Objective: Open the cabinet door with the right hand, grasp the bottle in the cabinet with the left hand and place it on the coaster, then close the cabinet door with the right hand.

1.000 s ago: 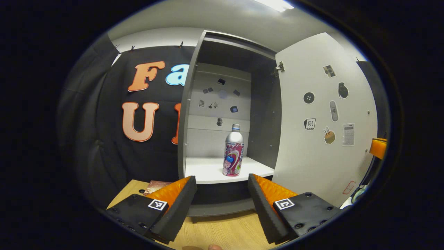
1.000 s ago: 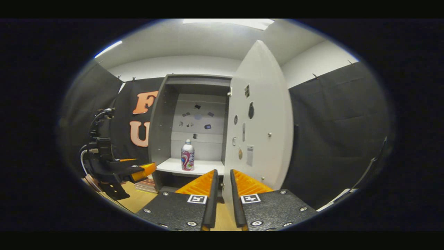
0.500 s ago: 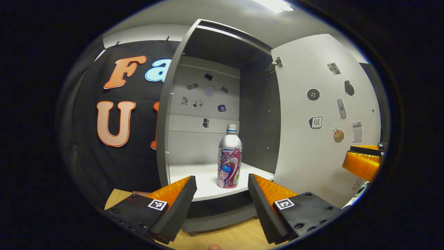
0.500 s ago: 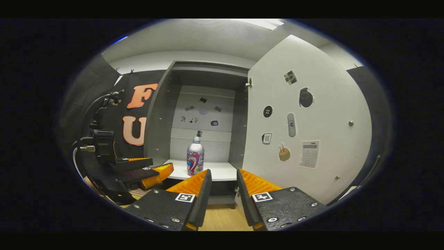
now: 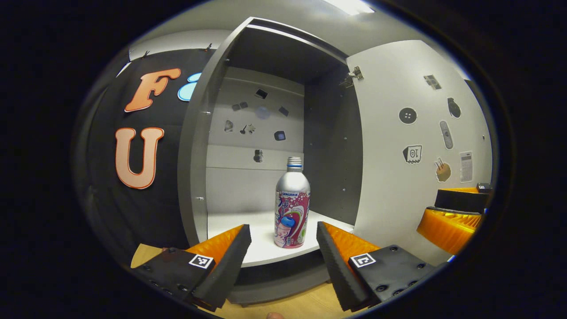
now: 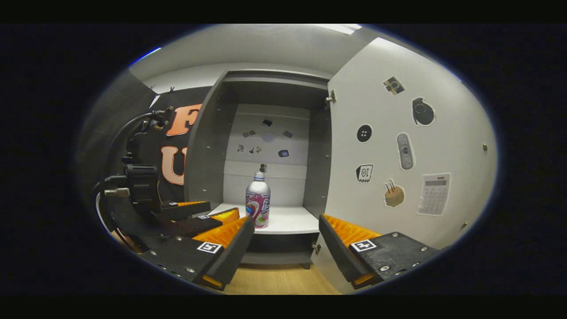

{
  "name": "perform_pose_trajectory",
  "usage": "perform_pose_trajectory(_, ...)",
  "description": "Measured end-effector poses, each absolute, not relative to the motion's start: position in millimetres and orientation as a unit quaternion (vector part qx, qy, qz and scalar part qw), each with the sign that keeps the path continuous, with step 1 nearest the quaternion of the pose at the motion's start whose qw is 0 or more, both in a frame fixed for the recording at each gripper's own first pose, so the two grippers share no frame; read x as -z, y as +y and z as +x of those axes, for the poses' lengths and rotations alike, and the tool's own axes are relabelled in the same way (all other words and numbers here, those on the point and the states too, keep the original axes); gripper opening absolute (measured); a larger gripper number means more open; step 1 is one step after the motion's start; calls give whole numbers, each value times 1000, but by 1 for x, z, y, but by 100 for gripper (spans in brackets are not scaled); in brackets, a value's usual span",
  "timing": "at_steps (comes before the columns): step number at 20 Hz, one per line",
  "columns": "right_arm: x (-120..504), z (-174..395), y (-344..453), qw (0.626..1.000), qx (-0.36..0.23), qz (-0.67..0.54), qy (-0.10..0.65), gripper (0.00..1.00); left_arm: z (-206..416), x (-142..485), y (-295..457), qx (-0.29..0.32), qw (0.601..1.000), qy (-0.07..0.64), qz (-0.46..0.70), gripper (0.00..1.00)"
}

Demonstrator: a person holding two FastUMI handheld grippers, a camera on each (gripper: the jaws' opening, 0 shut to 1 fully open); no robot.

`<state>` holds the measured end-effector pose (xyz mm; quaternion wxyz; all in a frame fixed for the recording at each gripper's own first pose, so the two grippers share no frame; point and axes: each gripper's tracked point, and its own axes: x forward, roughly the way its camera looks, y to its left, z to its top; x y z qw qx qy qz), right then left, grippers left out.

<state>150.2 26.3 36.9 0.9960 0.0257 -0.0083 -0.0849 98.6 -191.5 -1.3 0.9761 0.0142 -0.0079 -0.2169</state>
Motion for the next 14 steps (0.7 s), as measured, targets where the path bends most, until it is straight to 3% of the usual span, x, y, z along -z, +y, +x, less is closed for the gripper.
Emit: perform_pose_trajectory(14,-14,183,14,995,97,9,-5,94,191,0,-240,220,975,-28,36,99)
